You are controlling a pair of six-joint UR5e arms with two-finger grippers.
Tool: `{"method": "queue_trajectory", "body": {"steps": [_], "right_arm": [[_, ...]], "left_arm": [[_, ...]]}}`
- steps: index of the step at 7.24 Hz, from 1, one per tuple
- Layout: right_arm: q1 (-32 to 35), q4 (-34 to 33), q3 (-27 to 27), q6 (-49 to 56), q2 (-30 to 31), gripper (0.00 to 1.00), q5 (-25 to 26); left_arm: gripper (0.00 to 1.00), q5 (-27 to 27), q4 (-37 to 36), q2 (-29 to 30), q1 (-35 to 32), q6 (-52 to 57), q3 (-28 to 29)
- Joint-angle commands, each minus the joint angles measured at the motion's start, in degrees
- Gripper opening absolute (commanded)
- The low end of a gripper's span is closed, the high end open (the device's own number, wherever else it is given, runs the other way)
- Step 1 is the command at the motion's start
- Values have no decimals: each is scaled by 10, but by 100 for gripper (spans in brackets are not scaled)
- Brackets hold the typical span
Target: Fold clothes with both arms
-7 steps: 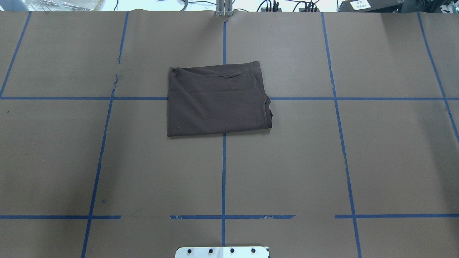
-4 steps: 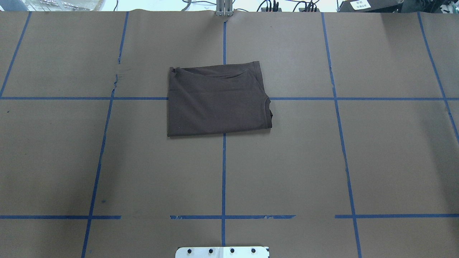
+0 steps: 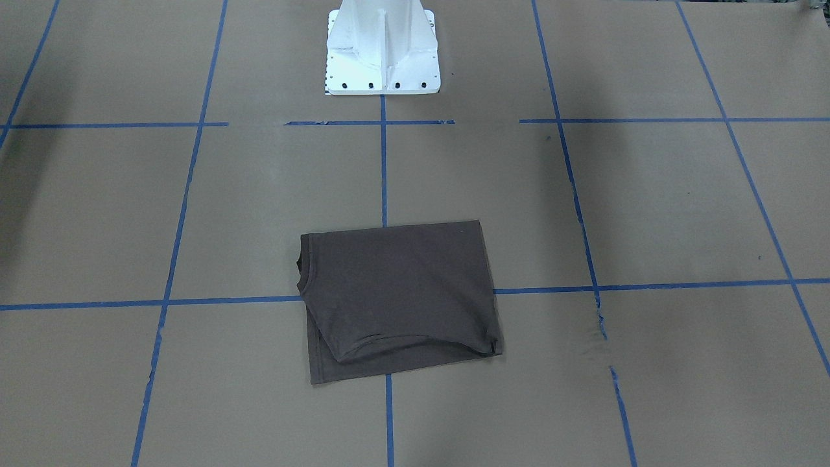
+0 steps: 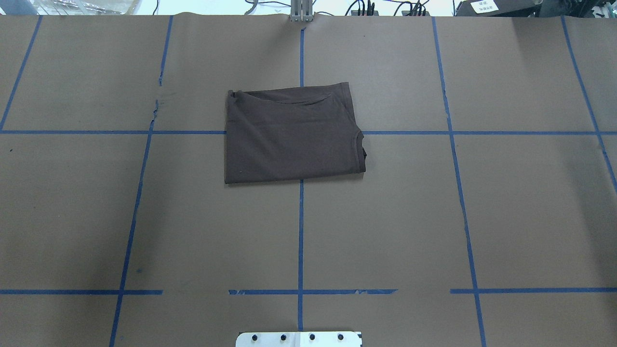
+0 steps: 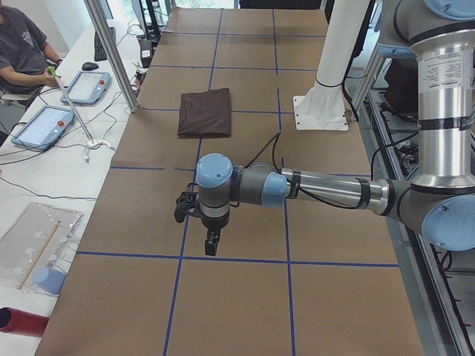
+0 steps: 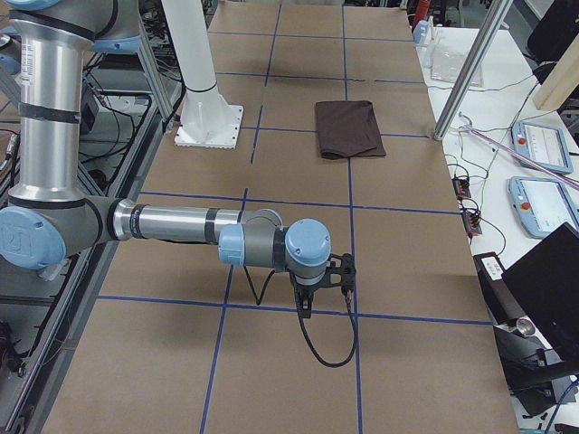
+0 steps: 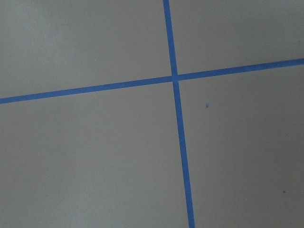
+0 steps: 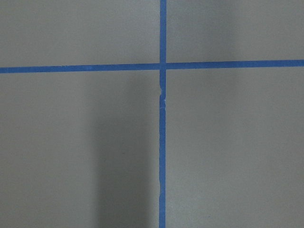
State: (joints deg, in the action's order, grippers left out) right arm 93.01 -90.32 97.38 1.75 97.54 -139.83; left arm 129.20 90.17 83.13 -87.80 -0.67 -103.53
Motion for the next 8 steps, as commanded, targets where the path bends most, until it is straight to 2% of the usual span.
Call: {"method": "queue_trajectory", "body": {"steps": [1,8], "right_arm": [[1,0,1,0,-1,100,0],[2,-4,1,0,1,100,-3]], "left_arm": [[100,0,0,0,0,-5,0],[100,-1,0,1,0,-5,-7]]}}
